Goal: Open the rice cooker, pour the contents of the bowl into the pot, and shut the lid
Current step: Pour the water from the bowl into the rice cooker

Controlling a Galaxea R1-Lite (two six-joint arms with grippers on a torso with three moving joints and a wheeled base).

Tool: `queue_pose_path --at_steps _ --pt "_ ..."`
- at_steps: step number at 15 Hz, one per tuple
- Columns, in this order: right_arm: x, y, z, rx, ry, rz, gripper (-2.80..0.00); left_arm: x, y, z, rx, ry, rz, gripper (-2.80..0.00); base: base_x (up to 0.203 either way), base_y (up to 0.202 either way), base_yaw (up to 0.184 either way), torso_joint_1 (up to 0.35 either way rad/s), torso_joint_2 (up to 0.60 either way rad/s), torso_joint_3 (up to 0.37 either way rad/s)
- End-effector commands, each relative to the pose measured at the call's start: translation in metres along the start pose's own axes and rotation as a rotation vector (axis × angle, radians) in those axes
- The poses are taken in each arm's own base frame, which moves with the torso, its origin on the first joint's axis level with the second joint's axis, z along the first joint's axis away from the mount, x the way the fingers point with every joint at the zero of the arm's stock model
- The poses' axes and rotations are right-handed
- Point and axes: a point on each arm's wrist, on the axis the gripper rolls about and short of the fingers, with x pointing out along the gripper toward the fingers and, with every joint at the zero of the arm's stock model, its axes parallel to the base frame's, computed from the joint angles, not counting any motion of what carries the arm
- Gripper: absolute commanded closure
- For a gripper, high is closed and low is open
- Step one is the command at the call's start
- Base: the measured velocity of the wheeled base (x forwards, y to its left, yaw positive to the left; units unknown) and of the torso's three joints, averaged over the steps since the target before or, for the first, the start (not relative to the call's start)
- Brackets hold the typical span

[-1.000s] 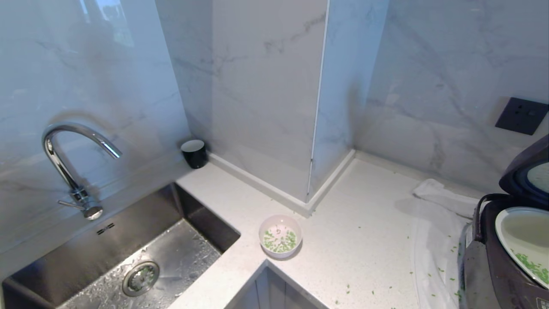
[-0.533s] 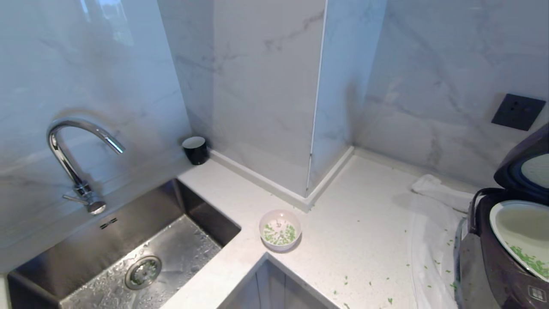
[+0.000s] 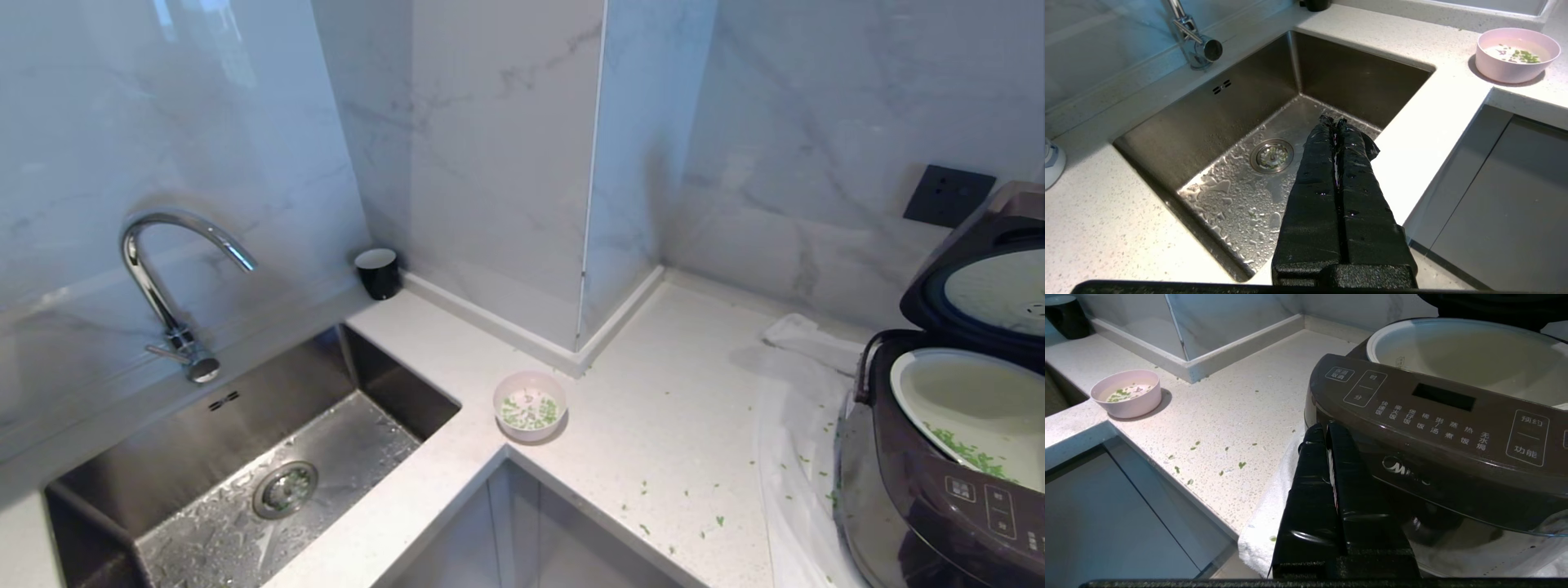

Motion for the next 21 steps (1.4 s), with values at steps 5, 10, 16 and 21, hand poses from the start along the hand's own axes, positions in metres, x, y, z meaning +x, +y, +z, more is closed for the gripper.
queue_pose_path --at_steps 5,10,16,21 --pt "0.0000 0.0000 0.0000 0.002 0.000 0.001 0.00 0.0001 0.0000 0.0001 -0.003 0.002 -0.001 0.00 0.000 0.000 0.000 0.000 0.00 0.000" --pt "0.0001 0.0000 0.0000 0.003 0.001 0.001 0.00 0.0002 0.0000 0.0001 -0.004 0.003 -0.001 0.00 0.000 0.000 0.000 0.000 0.00 0.000" --pt "0.0000 0.0000 0.0000 0.002 0.000 0.001 0.00 0.0001 0.0000 0.0001 -0.006 0.002 -0.001 0.00 0.003 0.005 -0.084 0.002 0.00 0.002" --pt "0.0000 0.0000 0.0000 0.003 0.000 0.001 0.00 0.0001 0.0001 0.0001 -0.006 0.002 -0.001 0.00 0.003 0.005 -0.178 0.003 0.00 0.002"
